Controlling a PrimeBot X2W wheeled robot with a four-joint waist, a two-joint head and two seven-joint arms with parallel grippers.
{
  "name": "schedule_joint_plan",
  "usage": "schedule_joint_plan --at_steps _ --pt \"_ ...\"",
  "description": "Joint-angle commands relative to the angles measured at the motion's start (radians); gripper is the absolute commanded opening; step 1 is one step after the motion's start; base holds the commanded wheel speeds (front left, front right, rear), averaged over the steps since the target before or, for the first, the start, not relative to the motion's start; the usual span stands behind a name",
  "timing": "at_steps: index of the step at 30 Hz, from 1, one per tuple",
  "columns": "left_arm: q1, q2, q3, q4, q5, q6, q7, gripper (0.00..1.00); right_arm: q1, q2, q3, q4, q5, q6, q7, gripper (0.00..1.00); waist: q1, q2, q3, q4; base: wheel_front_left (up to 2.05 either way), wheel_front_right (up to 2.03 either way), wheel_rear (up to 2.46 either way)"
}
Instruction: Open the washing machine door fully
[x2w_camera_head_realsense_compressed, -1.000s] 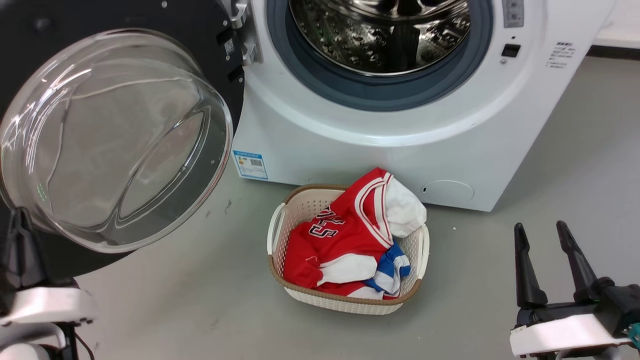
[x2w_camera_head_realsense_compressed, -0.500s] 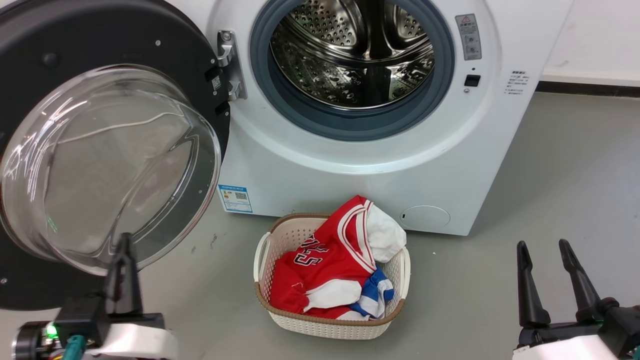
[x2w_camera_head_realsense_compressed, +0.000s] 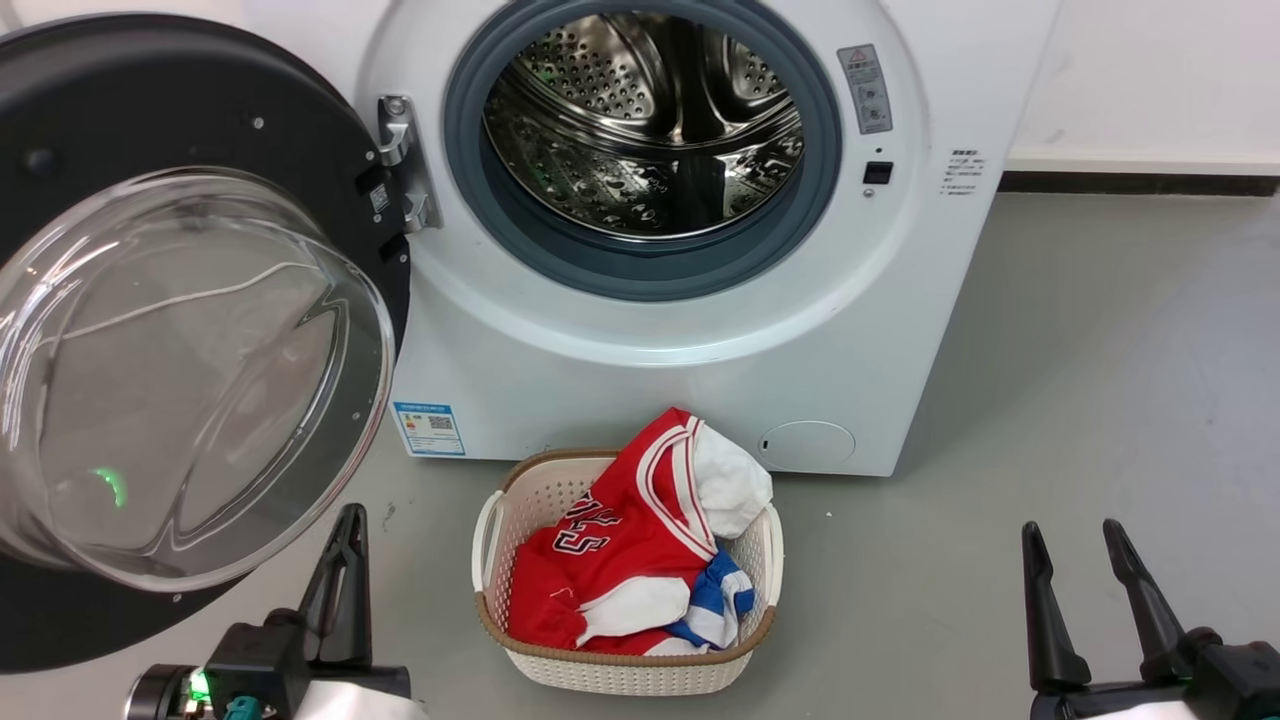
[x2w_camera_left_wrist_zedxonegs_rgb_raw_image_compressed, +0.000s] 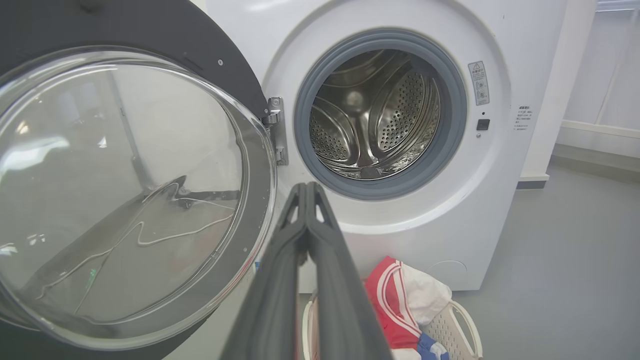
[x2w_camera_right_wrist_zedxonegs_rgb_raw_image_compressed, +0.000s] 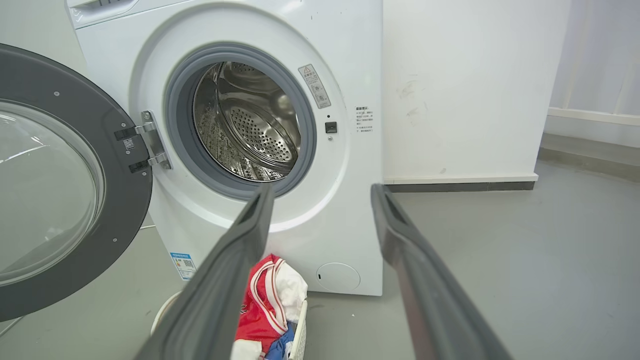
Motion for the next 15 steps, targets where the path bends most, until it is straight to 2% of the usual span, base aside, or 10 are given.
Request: schedule_joint_plan --at_steps 1,2,3,4,5,6,15 --pt "0.016 -0.002 -0.008 -0.001 -0.007 0.009 0.003 0.0 0.016 0.002 -0.002 0.005 0.003 0.0 -0.002 1.0 0.0001 -0.0001 -0.003 -0.008 0.0 0.0 0.0" --pt "0.02 -0.002 -0.011 0.001 -0.009 0.01 0.003 0.0 0.015 0.002 -0.003 0.007 0.004 0.0 -0.002 1.0 0.0001 -0.0001 -0.003 -0.012 0.0 0.0 0.0" --pt "0.026 -0.001 -0.014 0.007 -0.019 0.008 0.003 0.04 0.013 0.002 -0.002 0.008 0.005 0.0 -0.002 1.0 0.0001 -0.0001 -0.003 -0.017 0.0 0.0 0.0" --pt "0.028 -0.002 -0.016 0.011 -0.026 0.005 0.003 0.37 0.012 0.002 -0.001 0.009 0.005 0.0 -0.002 1.0 0.0001 -0.0001 -0.003 -0.022 0.0 0.0 0.0" --pt "0.027 -0.001 -0.017 0.012 -0.028 0.007 0.003 0.86 0.012 0.002 0.0 0.01 0.005 0.0 -0.002 1.0 0.0001 -0.0001 -0.002 -0.026 0.0 0.0 0.0" --pt "0.025 -0.002 -0.018 0.007 -0.023 0.012 0.002 1.0 0.01 0.002 0.0 0.011 0.005 0.0 -0.002 1.0 0.0001 -0.0001 -0.001 -0.03 0.0 0.0 0.0" --pt "0.036 -0.002 -0.029 0.027 -0.02 0.044 0.003 1.0 0.013 0.002 -0.006 0.022 0.011 0.0 -0.002 1.0 0.0001 -0.0001 0.0 -0.042 0.0 0.0 0.0"
